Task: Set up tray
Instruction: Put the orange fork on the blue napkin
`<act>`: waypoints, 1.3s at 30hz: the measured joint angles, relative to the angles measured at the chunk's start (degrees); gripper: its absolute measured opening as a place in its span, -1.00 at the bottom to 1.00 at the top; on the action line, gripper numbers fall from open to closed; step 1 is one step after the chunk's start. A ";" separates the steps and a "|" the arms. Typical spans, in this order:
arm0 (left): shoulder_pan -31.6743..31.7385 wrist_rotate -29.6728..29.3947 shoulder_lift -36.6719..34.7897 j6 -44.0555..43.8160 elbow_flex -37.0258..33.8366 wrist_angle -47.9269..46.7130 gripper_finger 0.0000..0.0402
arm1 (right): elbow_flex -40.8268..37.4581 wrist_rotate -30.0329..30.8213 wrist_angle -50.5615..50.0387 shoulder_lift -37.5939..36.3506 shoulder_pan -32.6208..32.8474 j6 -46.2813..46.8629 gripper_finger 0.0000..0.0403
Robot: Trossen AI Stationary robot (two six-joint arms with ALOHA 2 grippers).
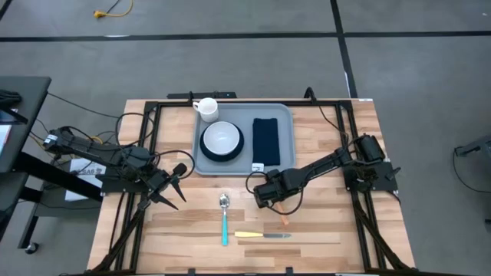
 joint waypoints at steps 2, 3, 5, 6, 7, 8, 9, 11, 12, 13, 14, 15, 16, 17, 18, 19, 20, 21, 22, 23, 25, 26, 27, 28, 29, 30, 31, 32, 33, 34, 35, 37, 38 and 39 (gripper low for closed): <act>0.00 -0.02 -0.01 0.02 0.00 -0.08 -0.28 | 1.93 -0.27 -0.44 0.24 0.00 -0.17 -0.96; 0.02 0.00 -0.02 0.01 0.00 -0.07 -0.28 | 2.89 -0.33 -0.87 0.13 0.02 -0.36 -0.95; 0.00 0.00 0.00 0.00 0.00 -0.09 -0.28 | 5.32 -0.53 -0.99 0.12 0.02 -0.88 -0.95; 0.02 0.00 -0.01 0.00 0.00 -0.08 -0.28 | 6.55 -0.59 -1.70 0.09 0.03 -1.46 -0.95; 0.00 0.00 -0.02 0.00 0.00 -0.07 -0.28 | 7.85 -0.82 -2.69 0.06 0.03 -2.16 -0.96; 0.01 0.00 0.00 0.00 0.00 -0.09 -0.28 | 9.20 -1.03 -3.68 0.06 -0.19 -2.84 -0.96; 0.00 0.00 0.00 0.00 0.00 -0.09 -0.28 | 10.48 -1.15 -4.63 0.05 -0.55 -3.48 -0.97; 0.02 -0.02 0.00 0.00 0.00 -0.04 -0.28 | 13.12 -1.19 -7.52 -0.05 -1.62 -4.41 -0.97; 0.02 -0.01 0.00 0.00 0.00 -0.04 -0.28 | 14.38 -1.19 -9.02 -0.08 -2.50 -5.13 -0.97; 0.01 0.00 -0.01 0.00 0.00 -0.01 -0.28 | 15.63 -1.17 -10.59 -0.08 -3.57 -5.88 -0.96; 0.00 0.00 -0.02 0.00 0.00 0.02 -0.28 | 16.92 -1.15 -12.30 -0.08 -4.74 -6.80 -0.96; 0.00 -0.01 -0.02 0.00 0.00 0.01 -0.28 | 18.04 -0.97 -13.55 -0.11 -6.09 -7.88 -0.95; 0.00 -0.02 -0.01 0.00 0.00 0.02 -0.28 | 19.02 -0.93 -14.43 -0.16 -7.60 -8.81 -0.95; 0.00 0.00 -0.02 0.00 0.00 0.02 -0.28 | 19.78 -0.93 -14.96 -0.22 -9.18 -9.81 -0.95; 0.01 -0.01 -0.02 0.00 0.00 0.02 -0.28 | 20.31 -0.98 -15.14 -0.23 -10.87 -10.97 -0.96; 0.00 0.00 -0.02 0.00 0.00 0.02 -0.28 | 20.78 -1.22 -15.14 -0.23 -12.63 -12.02 -0.96; 0.00 0.00 0.00 0.02 0.00 0.02 -0.28 | 21.17 -1.71 -15.10 -0.23 -14.56 -12.85 -0.96; 0.01 -0.01 -0.02 0.12 0.00 0.02 -0.28 | 21.45 -2.12 -15.01 -0.23 -16.53 -13.71 -0.96; 0.02 -0.02 0.00 0.38 0.00 0.02 -0.28 | 21.58 -2.56 -14.63 -0.25 -18.34 -14.67 -0.96; 0.01 -0.02 0.00 0.60 0.00 0.02 -0.28 | 21.58 -3.02 -14.24 -0.25 -20.26 -15.58 -0.96; 0.01 -0.02 -0.01 1.06 0.00 0.02 -0.28 | 21.56 -3.26 -14.51 -0.25 -23.63 -16.85 -0.95; 0.00 -0.02 -0.02 1.12 0.00 0.02 -0.28 | 21.56 -3.27 -14.49 -0.21 -25.14 -17.08 -0.95; 0.01 -0.02 -0.01 1.19 0.00 0.00 -0.28 | 21.56 -3.29 -14.46 -0.14 -26.49 -17.25 -0.95; 0.02 -0.02 -0.01 1.29 0.00 0.02 -0.28 | 21.56 -3.29 -14.51 -0.09 -27.77 -17.52 -0.95; 0.02 -0.02 0.00 1.47 0.00 0.00 -0.28 | 21.56 -3.31 -14.38 -0.03 -28.92 -17.55 -0.96; 0.02 -0.02 -0.02 1.68 0.00 0.00 -0.28 | 21.56 -3.33 -14.02 0.26 -29.94 -17.55 -0.96; 0.01 -0.01 -0.02 1.86 0.00 0.00 -0.28 | 21.62 -3.33 -13.17 0.86 -30.92 -17.55 -0.96; 0.02 -0.02 0.00 1.90 0.00 0.00 -0.28 | 21.63 -3.41 -12.29 1.44 -31.76 -17.56 -0.96; 0.00 0.00 0.00 1.92 0.00 -0.02 -0.28 | 21.49 -3.52 -12.08 1.91 -32.57 -17.55 -0.96; 0.01 -0.02 -0.02 2.05 0.00 -0.01 -0.28 | 21.43 -3.53 -11.83 2.43 -33.28 -17.55 -0.96; 0.02 -0.02 -0.02 2.27 0.00 -0.06 -0.28 | 21.55 -3.60 -10.35 3.22 -33.85 -17.59 -0.95; 0.02 0.00 0.00 2.51 0.00 -0.41 -0.28 | 21.67 -4.63 -8.91 4.89 -34.74 -18.75 -0.96; 0.00 -0.01 -0.02 2.51 0.00 -0.52 -0.28 | 21.52 -5.09 -9.94 5.91 -35.11 -19.68 -0.96; 0.02 -0.02 -0.02 2.51 0.00 -0.68 -0.28 | 21.51 -5.45 -9.24 7.10 -35.50 -20.11 -0.96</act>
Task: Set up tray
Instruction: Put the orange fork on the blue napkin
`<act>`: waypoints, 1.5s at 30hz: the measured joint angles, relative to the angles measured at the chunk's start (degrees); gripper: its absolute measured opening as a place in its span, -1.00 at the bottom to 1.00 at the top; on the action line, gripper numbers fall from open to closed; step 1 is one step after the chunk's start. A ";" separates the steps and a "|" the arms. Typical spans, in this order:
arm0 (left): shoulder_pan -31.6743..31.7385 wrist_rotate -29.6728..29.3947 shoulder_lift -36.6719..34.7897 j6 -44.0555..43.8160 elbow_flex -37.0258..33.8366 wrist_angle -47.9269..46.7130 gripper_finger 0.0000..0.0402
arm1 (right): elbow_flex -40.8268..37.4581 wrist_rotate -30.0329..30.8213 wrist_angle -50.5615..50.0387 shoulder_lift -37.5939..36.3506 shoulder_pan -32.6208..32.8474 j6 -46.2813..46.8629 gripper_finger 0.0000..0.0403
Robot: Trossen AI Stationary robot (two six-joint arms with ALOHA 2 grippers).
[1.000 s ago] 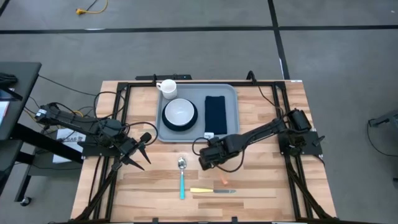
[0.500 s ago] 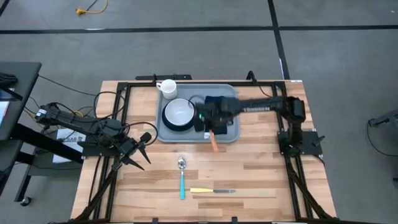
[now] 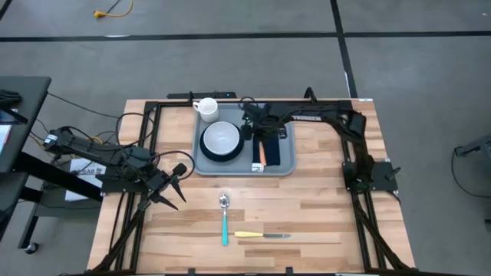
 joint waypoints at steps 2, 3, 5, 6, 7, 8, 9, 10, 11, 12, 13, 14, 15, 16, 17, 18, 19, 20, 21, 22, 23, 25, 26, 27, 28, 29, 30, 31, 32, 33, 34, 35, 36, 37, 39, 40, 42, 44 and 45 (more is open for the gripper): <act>-0.02 0.05 0.02 0.22 0.00 -0.46 -0.28 | -0.02 -0.21 0.03 1.71 -0.48 -0.55 -0.96; -0.09 0.20 0.00 0.33 0.00 -0.33 -0.28 | -0.11 -0.22 -0.54 2.11 -0.67 -0.95 -0.96; -0.15 0.20 0.01 0.35 0.00 -0.41 -0.28 | 0.13 -0.50 1.09 3.01 -1.22 -1.54 -0.95; -0.22 0.21 0.02 0.41 0.00 -0.40 -0.28 | 0.09 -0.55 0.86 3.16 -1.51 -1.92 -0.95; -0.30 0.38 0.00 0.44 0.00 -0.37 -0.28 | -0.05 -0.53 0.27 3.16 -1.76 -2.23 -0.96; -0.33 0.36 0.00 0.44 0.00 -0.43 -0.28 | -0.06 -0.26 0.58 3.16 -1.94 -2.42 -0.96; -0.33 0.35 0.02 0.48 0.00 -0.51 -0.28 | 0.05 0.05 1.06 3.16 -2.18 -2.52 -0.96; -0.33 0.35 0.02 0.75 0.00 -0.57 -0.28 | 0.07 0.43 0.94 3.03 -2.38 -2.56 -0.96; -0.35 0.41 0.00 0.85 0.00 -0.54 -0.28 | 0.03 0.46 0.34 2.74 -2.67 -2.78 -0.96; -0.33 0.35 0.00 0.85 0.00 -0.58 -0.28 | 0.00 0.48 0.17 2.53 -2.90 -2.86 -0.96; -0.33 0.27 0.01 0.87 0.00 -0.60 -0.28 | 0.06 0.50 0.51 2.39 -3.04 -2.94 -0.96; -0.33 0.21 0.02 0.87 0.00 -0.59 -0.28 | 0.11 0.54 0.71 2.37 -3.14 -2.96 -0.96; -0.33 0.23 0.00 0.87 0.00 -0.59 -0.28 | 0.11 0.59 0.52 2.37 -3.29 -2.98 -0.96; -0.33 0.27 0.00 0.87 0.00 -0.59 -0.28 | 0.05 0.59 0.27 2.40 -3.40 -3.00 -0.96; -0.33 0.29 0.00 0.87 0.00 -0.60 -0.28 | 0.05 0.59 0.20 2.41 -3.47 -3.00 -0.96; -0.33 0.31 0.02 0.87 0.00 -0.61 -0.28 | 0.06 0.67 0.31 2.61 -3.59 -3.02 -0.96; -0.33 0.35 0.00 0.85 0.00 -0.59 -0.28 | 0.09 0.70 0.35 2.81 -3.66 -3.13 -0.96; -0.33 0.35 0.00 0.85 0.00 -0.59 -0.28 | 0.06 0.71 -0.08 2.98 -3.65 -3.24 -0.96; -0.33 0.35 0.00 0.85 0.00 -0.61 -0.28 | -0.01 0.81 -0.63 3.05 -3.66 -3.37 -0.96; -0.33 0.36 0.00 0.85 0.00 -0.61 -0.28 | -0.04 1.02 -0.90 3.05 -3.66 -3.39 -0.96; -0.33 0.37 0.01 0.85 0.00 -0.61 -0.28 | 0.02 1.41 -0.93 3.03 -3.66 -3.40 -0.96; -0.33 0.35 0.00 0.85 0.00 -0.62 -0.28 | 0.05 2.31 -1.43 3.03 -3.66 -3.41 -0.96; -0.33 0.35 0.00 0.85 0.00 -0.61 -0.28 | 0.05 2.43 -1.90 3.03 -3.78 -3.39 -0.96; -0.33 0.35 0.00 0.85 0.00 -0.63 -0.28 | 0.05 2.51 -2.33 3.03 -3.92 -3.40 -0.96; -0.33 0.36 0.00 0.85 0.00 -0.63 -0.28 | 0.05 2.49 -2.81 3.03 -4.04 -3.41 -0.96; -0.33 0.36 0.00 0.83 0.00 -0.63 -0.28 | 0.05 2.53 -3.42 3.03 -4.10 -3.32 -0.96; -0.33 0.36 0.00 0.83 0.00 -0.64 -0.28 | 0.05 2.61 -3.92 3.03 -4.12 -3.08 -0.96; -0.33 0.37 0.00 0.79 0.00 -0.65 -0.28 | 0.05 2.78 -3.96 3.03 -4.12 -3.06 -0.96; -0.33 0.37 0.00 0.76 0.00 -0.65 -0.28 | 0.05 3.06 -3.77 3.03 -4.12 -3.05 -0.96; -0.33 0.35 0.00 0.76 0.00 -0.68 -0.28 | 0.05 3.34 -3.76 3.03 -4.12 -3.00 -0.96; -0.33 0.37 0.00 0.76 0.00 -0.72 -0.28 | 0.05 3.46 -3.79 3.03 -4.10 -3.00 -0.96; -0.33 0.36 0.01 0.73 0.00 -0.78 -0.28 | 0.05 3.44 -3.78 3.03 -4.09 -3.00 -0.96; -0.33 0.37 0.00 0.64 0.00 -0.83 -0.28 | 0.05 3.45 -3.77 3.03 -4.08 -3.00 -0.96; -0.33 0.36 0.00 0.54 0.00 -0.82 -0.28 | 0.05 3.45 -3.77 3.03 -4.08 -3.00 -0.95; -0.33 0.37 0.01 0.46 0.00 -0.83 -0.28 | 0.05 3.45 -3.78 3.03 -4.01 -2.94 -0.93; -0.33 0.38 0.00 0.45 0.00 -0.83 -0.28 | 0.05 3.43 -3.77 3.03 -4.01 -2.87 -0.92; -0.33 0.39 0.00 0.44 0.00 -0.83 -0.28 | 0.05 3.44 -3.77 3.01 -3.97 -2.84 -0.90; -0.33 0.39 0.00 0.44 0.00 -0.83 -0.28 | 0.05 3.45 -3.75 3.03 -3.88 -2.55 -0.88; -0.33 0.39 0.00 0.44 0.00 -0.83 -0.28 | 0.05 3.45 -3.75 3.01 -3.86 -2.36 -0.88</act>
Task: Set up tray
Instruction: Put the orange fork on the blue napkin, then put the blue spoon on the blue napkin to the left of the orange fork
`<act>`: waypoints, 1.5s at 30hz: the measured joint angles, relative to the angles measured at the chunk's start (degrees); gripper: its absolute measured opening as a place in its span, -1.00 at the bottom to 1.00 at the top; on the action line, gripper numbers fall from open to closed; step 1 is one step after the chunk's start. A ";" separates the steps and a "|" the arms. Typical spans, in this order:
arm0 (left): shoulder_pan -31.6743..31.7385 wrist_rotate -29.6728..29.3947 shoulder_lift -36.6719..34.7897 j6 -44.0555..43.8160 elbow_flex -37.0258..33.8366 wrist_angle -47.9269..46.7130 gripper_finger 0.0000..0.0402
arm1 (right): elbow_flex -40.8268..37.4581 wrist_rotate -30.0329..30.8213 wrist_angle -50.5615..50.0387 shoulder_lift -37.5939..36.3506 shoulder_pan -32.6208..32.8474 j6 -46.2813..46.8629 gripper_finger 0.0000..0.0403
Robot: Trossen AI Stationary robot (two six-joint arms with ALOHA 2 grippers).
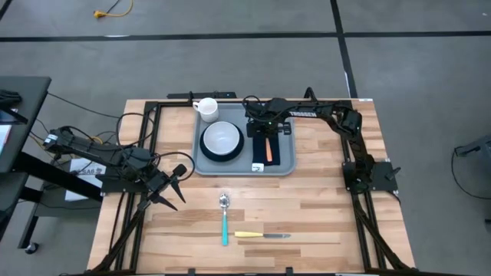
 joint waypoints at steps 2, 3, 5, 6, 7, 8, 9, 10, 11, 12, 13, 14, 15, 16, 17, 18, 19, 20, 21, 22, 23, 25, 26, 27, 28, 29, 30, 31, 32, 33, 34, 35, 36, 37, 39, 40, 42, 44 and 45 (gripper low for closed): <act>0.00 0.00 0.00 0.00 0.00 0.00 -0.28 | 0.00 0.06 0.18 0.00 0.18 0.34 -0.86; 0.00 0.00 0.02 0.00 0.00 0.00 -0.28 | 0.00 0.12 0.39 0.00 0.29 0.34 -0.85; 0.00 0.01 0.00 0.00 0.00 0.00 -0.28 | 0.00 0.12 1.19 0.00 0.36 -0.82 -0.83; 0.00 0.02 0.00 0.00 0.00 0.00 -0.28 | 0.00 0.15 1.84 0.00 0.46 -1.28 -0.81; 0.00 0.02 0.02 0.00 0.00 0.00 -0.28 | 0.00 0.30 2.34 -0.01 0.58 -1.47 -0.80; 0.00 0.02 0.00 0.00 0.00 0.00 -0.28 | 0.00 0.62 2.81 -0.02 0.75 -1.49 -0.78; 0.00 0.02 0.00 0.00 0.00 0.00 -0.28 | 0.00 1.04 3.40 -0.02 0.74 -1.49 -0.76; 0.00 0.02 0.00 0.00 0.00 0.00 -0.28 | 0.00 1.35 3.98 -0.02 0.72 -1.47 -0.74; 0.00 0.02 0.00 0.00 0.00 0.00 -0.28 | 0.00 1.44 4.26 -0.04 0.72 -1.12 -0.73; 0.00 0.02 0.01 0.00 0.00 0.00 -0.28 | 0.00 1.46 4.31 -0.06 0.72 -0.76 -0.71; 0.00 0.02 0.00 0.00 0.00 0.00 -0.28 | 0.00 1.46 4.29 -0.07 0.72 -0.64 -0.70; 0.00 0.02 0.00 0.00 0.00 0.00 -0.28 | 0.00 1.46 4.27 -0.07 0.72 -0.62 -0.69; 0.00 0.02 0.00 0.00 0.00 -0.02 -0.28 | 0.00 1.46 4.21 -0.07 0.70 -0.61 -0.69; 0.00 0.02 0.00 0.00 0.00 -0.03 -0.28 | 0.00 1.46 4.20 -0.07 0.70 -0.60 -0.68; 0.00 0.02 0.01 0.00 0.00 -0.14 -0.28 | 0.00 1.46 4.17 -0.07 0.70 -0.59 -0.68; 0.00 0.03 0.00 0.00 0.00 -0.30 -0.28 | 0.00 1.46 4.13 -0.07 0.70 -0.59 -0.68; 0.00 0.02 0.02 0.00 0.00 -0.40 -0.28 | 0.00 1.46 4.13 -0.07 0.70 -0.59 -0.67; 0.00 0.04 0.02 0.00 0.00 -0.40 -0.28 | 0.00 1.46 4.13 -0.07 0.70 -0.59 -0.67; 0.00 0.04 0.01 0.00 0.00 -0.40 -0.28 | 0.00 1.46 4.11 -0.07 0.70 -0.59 -0.67; 0.00 0.04 0.00 0.00 0.00 -0.43 -0.28 | 0.00 1.46 4.11 -0.07 0.70 -0.59 -0.67; 0.00 0.04 0.01 0.00 0.00 -0.51 -0.28 | 0.00 1.46 4.11 -0.07 0.70 -0.65 -0.67; 0.00 0.02 0.02 0.00 0.00 -0.60 -0.28 | 0.00 1.26 4.06 -0.07 0.70 -2.23 -0.67; 0.00 0.04 0.02 0.00 0.00 -0.66 -0.28 | 0.00 0.53 3.87 -0.09 0.70 -3.83 -0.67; 0.00 0.03 0.01 0.00 0.00 -0.66 -0.28 | 0.00 -0.44 3.38 -0.30 0.59 -6.10 -0.67; 0.00 0.03 0.01 0.00 0.00 -0.68 -0.28 | 0.00 -1.60 2.52 -0.59 0.50 -8.37 -0.67; 0.00 0.04 0.00 0.00 0.00 -0.68 -0.28 | 0.02 -2.87 1.42 -0.81 0.45 -10.14 -0.67; 0.00 0.02 0.00 0.00 0.00 -0.68 -0.28 | 0.04 -3.94 -0.07 -1.04 0.53 -11.38 -0.67; 0.00 0.02 0.02 0.02 -0.05 -0.61 -0.28 | 0.02 -4.46 -2.20 -1.36 0.69 -12.45 -0.67; 0.00 0.02 -0.02 0.02 -0.27 -0.47 -0.28 | -0.01 -4.45 -4.70 -1.64 1.10 -13.38 -0.67; 0.00 0.01 0.00 0.02 -0.39 -0.70 -0.28 | -0.01 -4.06 -6.33 -1.83 1.66 -14.25 -0.67; 0.00 -0.07 0.06 0.00 -0.43 -0.82 -0.28 | 0.07 -3.61 -7.76 -1.86 2.28 -15.12 -0.67; 0.00 -0.15 0.03 0.00 -0.44 -0.81 -0.28 | 0.06 -2.91 -9.82 -1.86 3.00 -15.82 -0.67; 0.00 -0.17 0.00 0.00 -0.44 -0.70 -0.28 | -0.01 -2.43 -12.60 -1.92 3.62 -16.47 -0.67; 0.00 -0.15 0.00 -0.12 -0.44 -0.67 -0.28 | -0.09 -1.71 -14.68 -2.01 4.50 -17.03 -0.67; 0.00 -0.15 0.02 -1.07 -0.44 -0.88 -0.28 | 0.00 0.51 -16.68 -2.12 6.69 -17.18 -0.67; -0.02 -0.03 0.00 -1.40 -0.44 -1.06 -0.28 | 0.00 2.07 -17.91 -2.12 8.04 -17.11 -0.67; -0.12 0.01 0.01 -2.15 -0.44 -2.38 -0.28 | -0.02 5.26 -19.64 -2.12 11.50 -17.10 -0.67; -0.45 -0.14 0.02 -2.54 -0.44 -3.28 -0.28 | 0.00 8.20 -20.74 -2.12 15.80 -16.97 -0.67; -0.66 -0.14 0.01 -2.60 -0.44 -3.37 -0.28 | -0.02 9.83 -21.59 -2.12 18.09 -16.38 -0.67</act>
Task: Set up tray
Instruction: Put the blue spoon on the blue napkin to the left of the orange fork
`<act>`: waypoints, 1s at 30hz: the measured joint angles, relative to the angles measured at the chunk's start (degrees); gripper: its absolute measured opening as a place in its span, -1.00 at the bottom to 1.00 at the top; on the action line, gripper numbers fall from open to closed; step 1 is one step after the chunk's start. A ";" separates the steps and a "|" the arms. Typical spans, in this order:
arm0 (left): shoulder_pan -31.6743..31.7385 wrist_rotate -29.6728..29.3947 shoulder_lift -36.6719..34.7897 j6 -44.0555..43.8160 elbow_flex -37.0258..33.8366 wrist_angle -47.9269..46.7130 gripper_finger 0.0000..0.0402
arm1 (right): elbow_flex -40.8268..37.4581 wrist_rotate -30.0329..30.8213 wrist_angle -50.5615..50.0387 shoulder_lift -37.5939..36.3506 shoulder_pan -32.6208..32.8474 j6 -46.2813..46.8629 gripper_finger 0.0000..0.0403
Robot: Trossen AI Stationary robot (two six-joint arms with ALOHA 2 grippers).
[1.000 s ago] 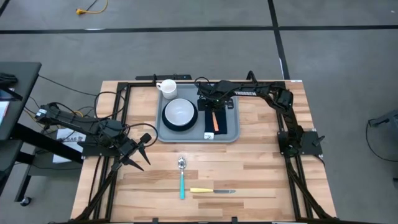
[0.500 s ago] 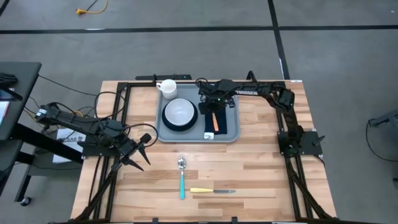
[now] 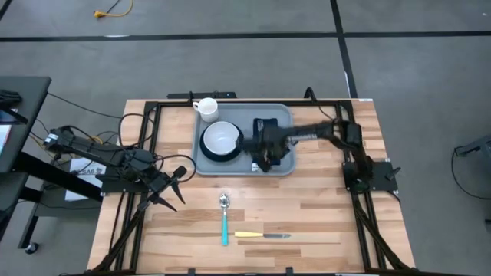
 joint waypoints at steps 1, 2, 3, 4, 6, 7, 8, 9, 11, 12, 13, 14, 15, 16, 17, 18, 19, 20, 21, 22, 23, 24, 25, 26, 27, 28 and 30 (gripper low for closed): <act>-0.25 -0.03 0.01 -0.04 0.00 0.01 -0.28 | 0.00 1.91 -0.44 0.00 2.22 0.86 -0.67; -0.59 -0.09 0.01 -0.16 0.00 0.03 -0.28 | 0.00 4.05 -0.53 0.00 4.65 1.99 -0.67; -0.94 -0.10 0.01 -0.32 0.00 0.13 -0.28 | 0.00 6.27 -0.55 0.00 7.07 3.39 -0.67; -1.35 -0.12 0.01 -0.50 0.00 0.39 -0.28 | 0.00 8.57 -0.52 0.00 9.37 5.16 -0.67; -2.21 -1.15 0.01 -1.00 0.00 0.70 -0.28 | 0.00 12.65 -0.03 0.00 14.15 9.45 -0.67; -2.74 -2.29 0.02 -1.43 0.00 0.85 -0.28 | 0.00 14.20 0.86 0.00 16.43 12.40 -0.67; -3.25 -3.56 0.16 -1.90 0.00 1.20 -0.28 | 0.00 15.51 2.26 0.00 18.63 15.66 -0.67; -3.77 -4.82 0.48 -2.39 0.00 1.92 -0.28 | 0.00 16.61 4.29 0.00 20.63 19.12 -0.67; -4.72 -7.07 1.27 -2.92 0.00 3.37 -0.28 | 0.00 18.71 10.29 0.00 24.28 25.86 -0.67; -5.15 -7.78 1.85 -2.90 0.00 4.11 -0.28 | 0.00 19.90 14.23 0.00 25.84 28.55 -0.67; -5.49 -8.23 2.57 -2.88 0.00 4.89 -0.28 | 0.00 21.04 18.47 0.00 27.36 30.51 -0.67; -5.79 -8.60 3.30 -2.78 0.00 5.42 -0.28 | 0.00 22.10 23.32 0.00 28.71 31.68 -0.67; -5.98 -8.83 4.00 -2.52 0.00 5.64 -0.28 | 0.00 22.95 28.19 0.01 29.96 32.07 -0.67; -6.09 -8.91 4.68 -2.16 0.00 5.66 -0.28 | 0.00 23.87 33.01 0.07 31.06 31.71 -0.67; -6.12 -8.92 5.35 -1.73 0.00 5.72 -0.28 | 0.00 24.81 37.69 0.11 32.09 30.22 -0.67; -6.12 -8.94 6.05 -1.32 0.00 5.65 -0.28 | 0.00 25.85 41.91 0.15 33.00 28.10 -0.67; -6.12 -9.04 6.74 -0.92 0.00 5.55 -0.28 | 0.00 26.68 45.57 0.15 33.91 25.66 -0.67; -6.12 -9.12 7.39 -0.57 0.00 5.46 -0.28 | 0.00 27.46 48.94 0.15 34.62 23.05 -0.67; -6.11 -9.13 8.10 -0.30 0.00 5.44 -0.28 | 0.02 28.00 51.52 0.15 35.28 20.58 -0.67; -6.10 -9.15 8.78 -0.16 0.00 5.40 -0.28 | 0.02 28.29 53.48 0.15 35.86 18.34 -0.67; -6.10 -9.15 9.44 -0.08 0.00 5.38 -0.28 | 0.02 28.49 54.77 0.15 36.37 16.59 -0.67; -6.10 -9.33 10.10 -0.03 0.00 5.44 -0.28 | 0.02 28.67 55.55 0.15 36.82 15.52 -0.67; -6.10 -9.99 10.69 0.04 0.00 5.38 -0.28 | 0.02 29.13 55.94 0.15 37.21 15.09 -0.67; -6.10 -10.80 11.26 0.07 0.02 5.41 -0.28 | 0.02 29.62 55.93 0.15 37.60 15.11 -0.67; -6.10 -11.87 11.69 0.09 0.02 5.54 -0.28 | 0.02 29.78 55.78 0.15 37.99 15.57 -0.67; -6.10 -13.06 12.07 0.09 0.02 5.74 -0.28 | 0.02 29.80 55.48 0.17 38.31 15.83 -0.67; -6.09 -15.35 12.78 0.10 0.07 6.15 -0.28 | 0.02 29.56 55.40 0.20 38.90 15.37 -0.67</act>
